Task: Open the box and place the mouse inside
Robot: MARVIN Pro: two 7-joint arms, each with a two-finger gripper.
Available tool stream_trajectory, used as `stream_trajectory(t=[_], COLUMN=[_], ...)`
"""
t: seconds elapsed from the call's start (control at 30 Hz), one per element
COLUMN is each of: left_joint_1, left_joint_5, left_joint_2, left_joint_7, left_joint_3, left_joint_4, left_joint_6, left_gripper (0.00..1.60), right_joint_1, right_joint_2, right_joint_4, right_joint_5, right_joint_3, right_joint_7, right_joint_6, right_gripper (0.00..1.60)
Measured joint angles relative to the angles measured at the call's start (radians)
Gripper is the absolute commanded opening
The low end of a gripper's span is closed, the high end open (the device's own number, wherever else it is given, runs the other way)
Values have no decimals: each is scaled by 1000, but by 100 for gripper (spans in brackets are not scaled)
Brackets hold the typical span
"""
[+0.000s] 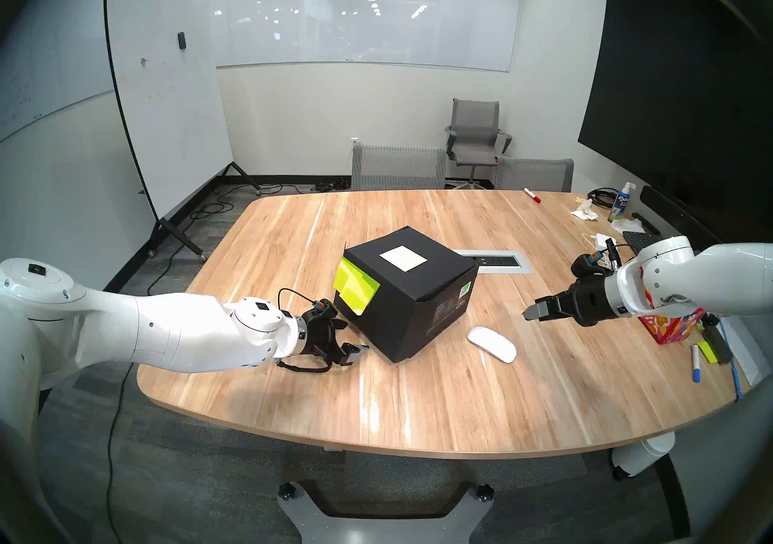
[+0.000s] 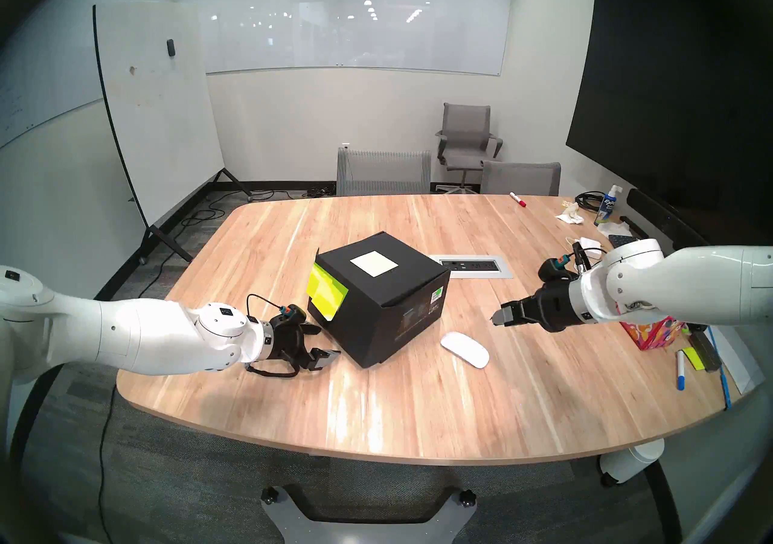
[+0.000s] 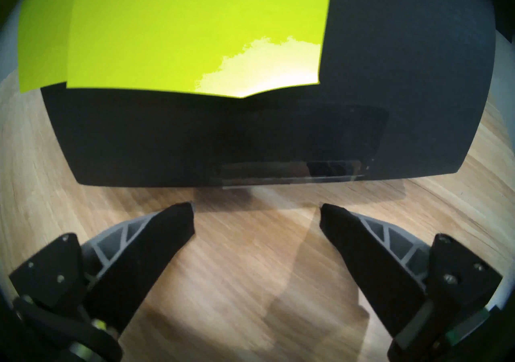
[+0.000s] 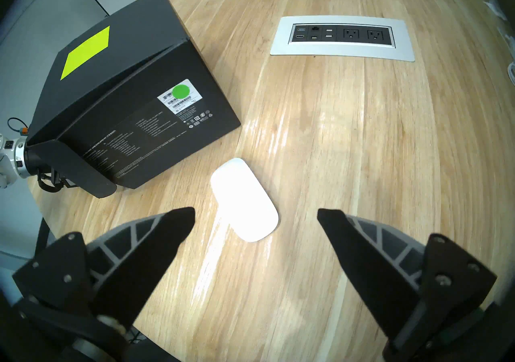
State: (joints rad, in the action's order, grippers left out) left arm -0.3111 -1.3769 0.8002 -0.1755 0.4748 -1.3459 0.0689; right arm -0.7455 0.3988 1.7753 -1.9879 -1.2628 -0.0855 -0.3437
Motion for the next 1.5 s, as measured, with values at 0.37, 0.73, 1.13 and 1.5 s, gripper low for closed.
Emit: stream_trajectory(t=[0.37, 0.73, 1.13, 1.5], left_joint_1=[4, 11, 8, 8], left_joint_5=[-34, -55, -39, 29], left_joint_2=[-30, -130, -143, -141], left_joint_7=[-61, -161, -142, -42], left_joint_3=[2, 18, 23, 33], left_joint_4=[-12, -53, -59, -113], left_joint_6=[4, 30, 49, 70], left_gripper=[160, 160, 160, 160], right_joint_1=[0, 0, 0, 0], right_joint_2=[0, 0, 0, 0], right_joint_4=[0, 0, 0, 0], right_joint_5=[0, 0, 0, 0], right_joint_3=[0, 0, 0, 0], right_joint_7=[0, 0, 0, 0], right_joint_6=[0, 0, 0, 0], right_gripper=[160, 160, 160, 160])
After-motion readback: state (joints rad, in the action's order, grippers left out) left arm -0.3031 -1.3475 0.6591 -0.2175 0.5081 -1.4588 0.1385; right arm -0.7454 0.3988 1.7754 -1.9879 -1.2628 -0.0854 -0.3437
